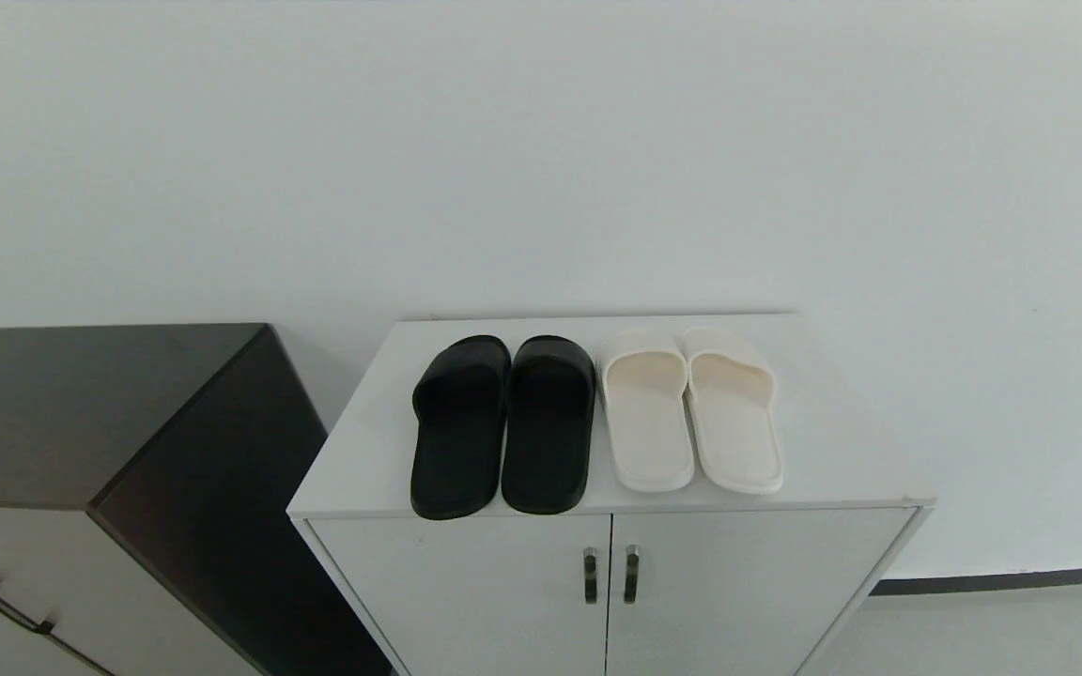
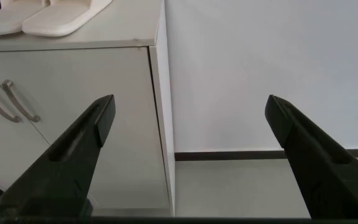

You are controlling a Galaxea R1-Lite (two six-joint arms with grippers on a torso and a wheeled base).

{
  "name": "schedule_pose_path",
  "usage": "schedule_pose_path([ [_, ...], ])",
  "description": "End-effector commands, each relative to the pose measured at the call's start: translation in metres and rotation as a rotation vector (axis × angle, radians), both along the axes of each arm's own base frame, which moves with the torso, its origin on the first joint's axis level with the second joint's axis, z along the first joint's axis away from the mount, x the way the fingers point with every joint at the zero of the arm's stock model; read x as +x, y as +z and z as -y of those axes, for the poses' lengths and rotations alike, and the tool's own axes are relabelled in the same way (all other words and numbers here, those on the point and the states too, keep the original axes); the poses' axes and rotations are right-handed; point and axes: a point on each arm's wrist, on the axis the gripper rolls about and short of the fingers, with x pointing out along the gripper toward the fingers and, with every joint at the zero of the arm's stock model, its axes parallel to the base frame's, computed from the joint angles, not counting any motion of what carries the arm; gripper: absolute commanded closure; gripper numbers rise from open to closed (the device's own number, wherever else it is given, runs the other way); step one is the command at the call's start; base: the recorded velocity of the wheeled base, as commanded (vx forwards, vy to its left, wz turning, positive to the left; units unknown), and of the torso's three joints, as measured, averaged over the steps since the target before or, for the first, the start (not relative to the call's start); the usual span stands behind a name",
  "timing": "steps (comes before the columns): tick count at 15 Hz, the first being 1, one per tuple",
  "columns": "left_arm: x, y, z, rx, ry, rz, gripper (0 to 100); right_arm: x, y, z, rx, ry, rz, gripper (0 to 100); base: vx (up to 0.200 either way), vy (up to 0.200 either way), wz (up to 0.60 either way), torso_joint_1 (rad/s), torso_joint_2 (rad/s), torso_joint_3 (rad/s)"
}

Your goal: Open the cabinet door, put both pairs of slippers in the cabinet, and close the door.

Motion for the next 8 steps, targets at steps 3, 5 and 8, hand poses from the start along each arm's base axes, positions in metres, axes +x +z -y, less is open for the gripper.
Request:
schedule_pose_path([
  [3, 0.0, 0.0, 0.0, -0.001, 0.0, -0.002, 100, 0.0, 0.0, 0.0, 0.0, -0.004, -0.001, 0, 0.0, 0.0, 0.0, 0.0, 0.0, 0.0],
  [5, 0.0, 0.0, 0.0, 0.002, 0.0, -0.002, 100, 0.0, 0.0, 0.0, -0.003, -0.024, -0.001, 0, 0.0, 0.0, 0.0, 0.0, 0.0, 0.0],
  [8, 0.0, 0.0, 0.0, 0.001, 0.0, -0.002, 100, -0.011, 0.097, 0.002, 0.17, -0.063, 0.167, 0, 0.0, 0.0, 0.0, 0.0, 0.0, 0.0],
])
